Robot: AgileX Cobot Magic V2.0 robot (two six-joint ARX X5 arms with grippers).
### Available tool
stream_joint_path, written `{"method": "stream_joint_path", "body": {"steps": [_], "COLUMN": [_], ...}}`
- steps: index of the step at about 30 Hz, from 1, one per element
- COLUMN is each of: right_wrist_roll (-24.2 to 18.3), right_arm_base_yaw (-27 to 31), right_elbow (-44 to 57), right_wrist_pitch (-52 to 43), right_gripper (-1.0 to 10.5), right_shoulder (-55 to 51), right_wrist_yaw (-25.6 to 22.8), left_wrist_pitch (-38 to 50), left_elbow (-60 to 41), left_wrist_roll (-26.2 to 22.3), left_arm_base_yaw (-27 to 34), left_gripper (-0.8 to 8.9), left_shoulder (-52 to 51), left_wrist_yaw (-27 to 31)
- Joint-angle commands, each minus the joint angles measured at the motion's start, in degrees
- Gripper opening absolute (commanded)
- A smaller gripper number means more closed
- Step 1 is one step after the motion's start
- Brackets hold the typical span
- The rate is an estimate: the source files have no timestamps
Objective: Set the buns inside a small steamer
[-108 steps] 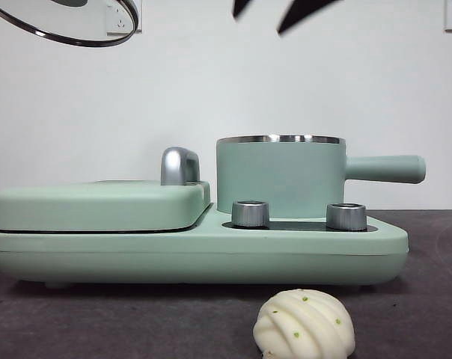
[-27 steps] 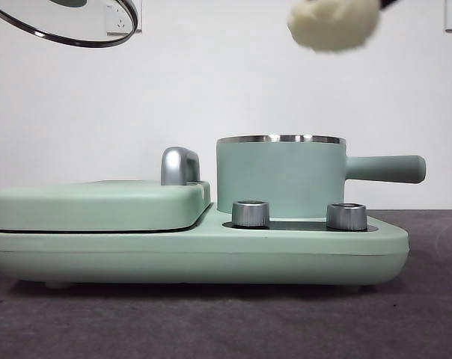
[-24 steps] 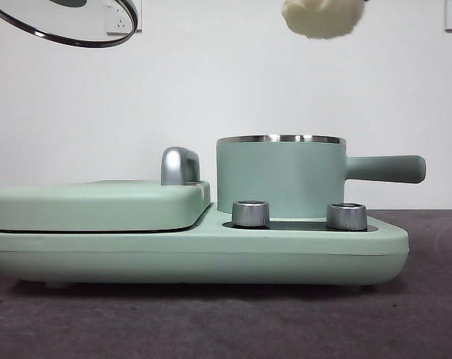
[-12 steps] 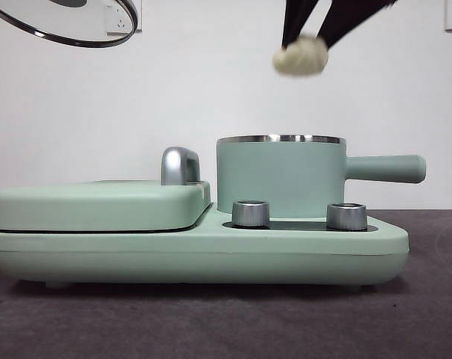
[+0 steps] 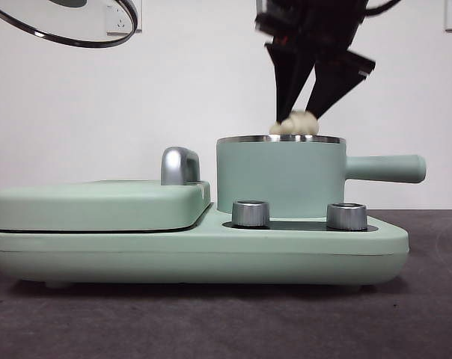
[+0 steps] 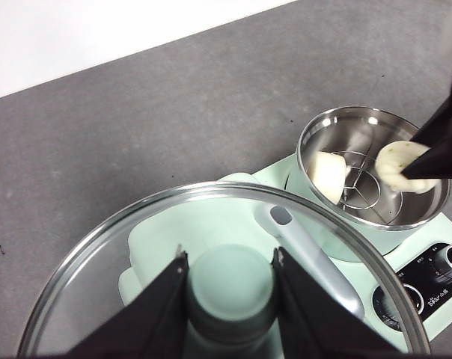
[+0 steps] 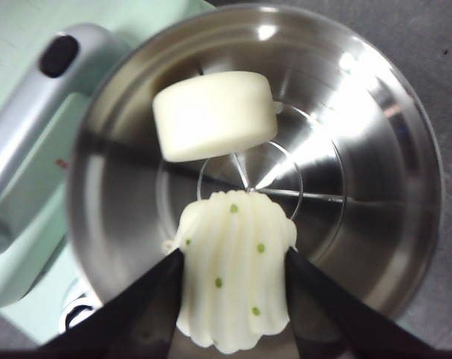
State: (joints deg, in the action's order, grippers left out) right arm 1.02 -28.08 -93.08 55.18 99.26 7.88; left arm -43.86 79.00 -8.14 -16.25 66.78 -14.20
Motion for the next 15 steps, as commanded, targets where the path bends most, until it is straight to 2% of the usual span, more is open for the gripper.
{"method": "stream_joint_path", "body": {"steps": [1,9,13,15], "right_wrist_roll": [-1.6,-2.4,-2.6,-2.5], "right_arm_base_yaw": [-0.2,-0.2,-0.2,-0.2], "right_elbow": [-1.5,-1.5,-1.5,-1.6], "right_wrist_pitch": [-1.5,-3.8,-5.0,-5.0], "right_gripper": [2.0,2.1,3.8,3.9], "right_shoulder": [2.5,6.4,5.9,4.7], "right_wrist_yaw": [-0.3,-0.4,-0.4,-0.4], "left_wrist_pitch": [1.4,1.4,1.4,1.3], "left_elbow": [1.0,1.0,1.0,1.0], "left_wrist_roll": [-0.2,-0.2,-0.2,-0.2], "left_arm_base_yaw": [-0.1,-0.1,-0.1,-0.1], "left_gripper": [0.15,0.15,0.15,0.15], "left_shoulder": [0.0,0.0,0.0,0.0], "left_wrist_yaw": [-0.2,-0.2,-0.2,-0.2]}}
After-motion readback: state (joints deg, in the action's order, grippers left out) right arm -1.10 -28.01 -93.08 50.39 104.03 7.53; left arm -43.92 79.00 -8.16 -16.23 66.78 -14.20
